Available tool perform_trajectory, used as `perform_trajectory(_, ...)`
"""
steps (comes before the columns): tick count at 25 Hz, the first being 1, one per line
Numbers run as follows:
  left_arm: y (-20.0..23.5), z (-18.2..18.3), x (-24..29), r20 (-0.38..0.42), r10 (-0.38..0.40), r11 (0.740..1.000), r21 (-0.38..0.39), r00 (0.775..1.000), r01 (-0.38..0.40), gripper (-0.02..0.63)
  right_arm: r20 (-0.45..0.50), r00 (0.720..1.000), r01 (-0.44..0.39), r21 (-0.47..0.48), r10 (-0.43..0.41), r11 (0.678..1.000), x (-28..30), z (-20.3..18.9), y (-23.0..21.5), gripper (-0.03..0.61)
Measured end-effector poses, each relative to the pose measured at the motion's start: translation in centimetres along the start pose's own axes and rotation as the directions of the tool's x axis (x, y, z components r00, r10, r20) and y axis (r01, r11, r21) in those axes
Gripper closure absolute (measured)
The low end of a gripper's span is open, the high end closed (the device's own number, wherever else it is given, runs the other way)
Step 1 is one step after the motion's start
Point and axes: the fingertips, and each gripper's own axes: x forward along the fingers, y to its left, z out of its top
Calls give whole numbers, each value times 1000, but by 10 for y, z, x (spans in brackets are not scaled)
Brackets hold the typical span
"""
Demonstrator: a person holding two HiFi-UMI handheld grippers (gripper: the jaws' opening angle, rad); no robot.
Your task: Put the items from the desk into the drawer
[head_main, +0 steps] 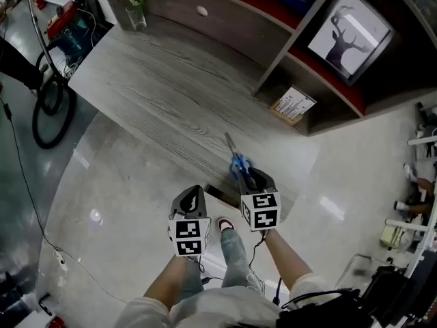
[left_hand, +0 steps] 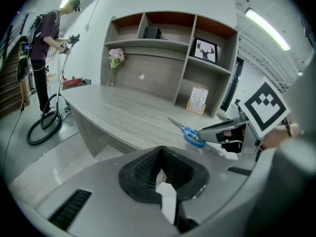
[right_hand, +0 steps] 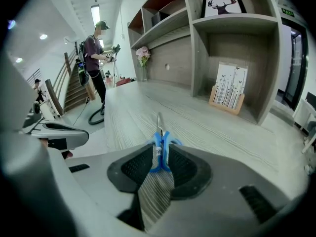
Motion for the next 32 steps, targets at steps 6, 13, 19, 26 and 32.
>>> perform_trajectory(6,4,-5,7,-17,3,1000,-16,1000,-4,617,-53,999,-3,-24,1,1000,10,-9,-1,486)
perform_trajectory(13,7,-5,10,-17,3,1000,-26,1000,-4,617,-76,997,4,-24,-6,1000,13,-12,-2,505)
perform_trajectory(19,12,-6,10,-17,14,999,-49,1000,-15,617,-84,996,3,0,-3,1000,14,-10,-2,506)
perform_trajectory(26,9,-10,5,-15,12,998,-61,1000,-12,617,-56,998,8,76,-4,997,12,-12,-2,514)
perform_trajectory(32,12,-9,-2,-8,21,998,-59,1000,-21,617,-36,999,12,124,-7,992,2,-15,3,515)
